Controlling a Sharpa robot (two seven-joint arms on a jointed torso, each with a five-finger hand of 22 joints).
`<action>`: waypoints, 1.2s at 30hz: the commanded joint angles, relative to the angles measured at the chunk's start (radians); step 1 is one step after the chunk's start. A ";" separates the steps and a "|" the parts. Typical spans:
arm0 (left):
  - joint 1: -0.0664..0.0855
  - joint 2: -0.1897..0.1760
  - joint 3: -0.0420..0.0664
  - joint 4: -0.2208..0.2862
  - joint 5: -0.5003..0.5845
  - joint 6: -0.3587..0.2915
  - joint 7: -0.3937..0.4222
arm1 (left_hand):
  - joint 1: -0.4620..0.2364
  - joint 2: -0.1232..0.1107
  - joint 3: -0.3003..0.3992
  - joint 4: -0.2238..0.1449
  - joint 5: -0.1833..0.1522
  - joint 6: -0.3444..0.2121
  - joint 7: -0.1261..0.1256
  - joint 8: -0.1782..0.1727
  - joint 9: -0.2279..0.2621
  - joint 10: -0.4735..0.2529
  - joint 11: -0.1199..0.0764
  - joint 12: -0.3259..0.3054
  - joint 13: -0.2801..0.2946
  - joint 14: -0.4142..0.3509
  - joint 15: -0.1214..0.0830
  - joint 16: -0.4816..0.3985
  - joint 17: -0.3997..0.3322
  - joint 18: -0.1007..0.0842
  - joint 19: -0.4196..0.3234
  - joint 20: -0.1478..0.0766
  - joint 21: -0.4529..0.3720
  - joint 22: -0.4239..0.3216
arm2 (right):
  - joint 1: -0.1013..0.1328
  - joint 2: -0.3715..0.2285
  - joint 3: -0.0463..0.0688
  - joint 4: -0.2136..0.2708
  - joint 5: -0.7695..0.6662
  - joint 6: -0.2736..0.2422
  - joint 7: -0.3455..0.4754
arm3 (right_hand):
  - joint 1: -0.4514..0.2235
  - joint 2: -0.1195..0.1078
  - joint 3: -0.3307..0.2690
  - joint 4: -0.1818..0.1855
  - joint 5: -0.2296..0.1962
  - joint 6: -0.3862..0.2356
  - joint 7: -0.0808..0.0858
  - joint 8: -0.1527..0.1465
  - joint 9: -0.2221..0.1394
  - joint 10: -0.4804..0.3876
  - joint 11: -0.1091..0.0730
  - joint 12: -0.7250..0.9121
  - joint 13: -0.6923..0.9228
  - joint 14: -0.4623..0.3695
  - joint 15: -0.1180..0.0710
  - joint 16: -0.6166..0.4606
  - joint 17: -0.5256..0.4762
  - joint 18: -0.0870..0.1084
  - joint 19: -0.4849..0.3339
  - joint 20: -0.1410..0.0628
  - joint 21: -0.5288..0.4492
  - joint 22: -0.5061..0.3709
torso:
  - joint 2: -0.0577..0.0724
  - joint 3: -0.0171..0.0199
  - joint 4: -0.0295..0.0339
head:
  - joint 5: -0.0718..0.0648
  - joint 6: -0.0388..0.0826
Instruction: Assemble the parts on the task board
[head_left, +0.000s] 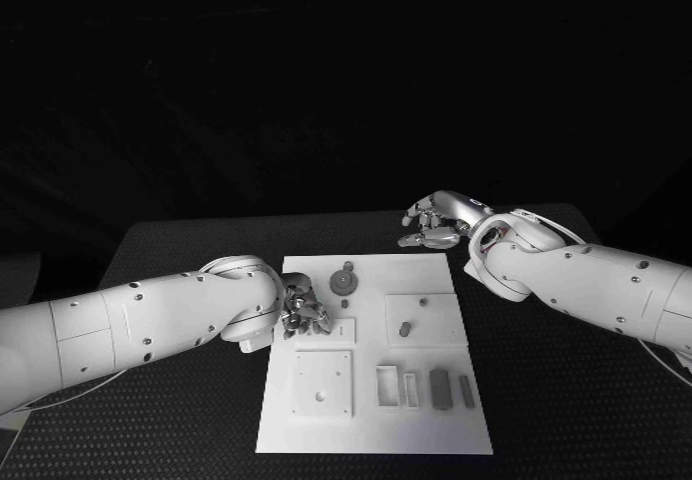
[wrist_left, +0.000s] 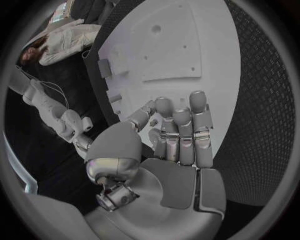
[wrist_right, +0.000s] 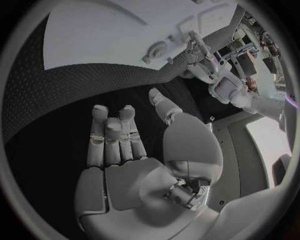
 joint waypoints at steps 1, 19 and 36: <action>-0.001 0.001 -0.001 0.000 0.010 0.018 -0.001 | 0.006 0.012 0.013 -0.006 0.003 0.082 -0.043 -0.001 0.000 -0.009 -0.009 0.006 -0.002 -0.011 -0.002 0.003 -0.002 0.014 0.002 -0.005 0.004 0.019 | 0.000 0.001 0.001 0.000 -0.001 0.012 0.008 | 0.002 0.011 -0.006 0.001 0.003 -0.023 0.032 0.003 -0.002 -0.002 0.000 0.003 -0.001 0.003 -0.006 0.001 -0.002 0.012 0.001 -0.005 -0.002 0.014 | 0.000 0.0001 0.0001 | 0.001 0.002; -0.003 0.008 -0.001 -0.005 0.007 0.031 -0.008 | 0.001 0.022 0.015 -0.007 0.001 0.081 -0.042 -0.007 0.004 -0.012 -0.009 0.010 -0.007 -0.016 -0.003 0.013 -0.016 0.013 0.000 -0.006 0.003 0.020 | 0.000 0.001 0.001 0.000 -0.001 0.014 0.007 | 0.002 0.012 -0.007 0.001 0.003 -0.023 0.032 0.003 -0.002 -0.002 0.000 0.004 -0.002 0.003 -0.006 0.002 -0.002 0.012 0.001 -0.005 -0.002 0.014 | 0.000 -0.0003 -0.0005 | 0.004 -0.001; -0.011 0.019 -0.001 -0.006 -0.035 -0.003 -0.014 | -0.022 0.018 0.014 -0.009 0.130 0.106 -0.048 0.005 0.014 0.010 -0.020 0.032 0.002 0.002 -0.006 0.039 -0.012 0.013 0.018 -0.008 0.017 0.024 | 0.000 0.004 0.001 -0.002 -0.001 0.018 0.008 | 0.002 0.012 -0.007 0.001 0.003 -0.023 0.032 0.003 -0.002 -0.002 0.000 0.004 -0.002 0.003 -0.006 0.002 -0.002 0.012 0.001 -0.005 -0.003 0.014 | 0.001 0.0007 -0.0013 | 0.006 -0.001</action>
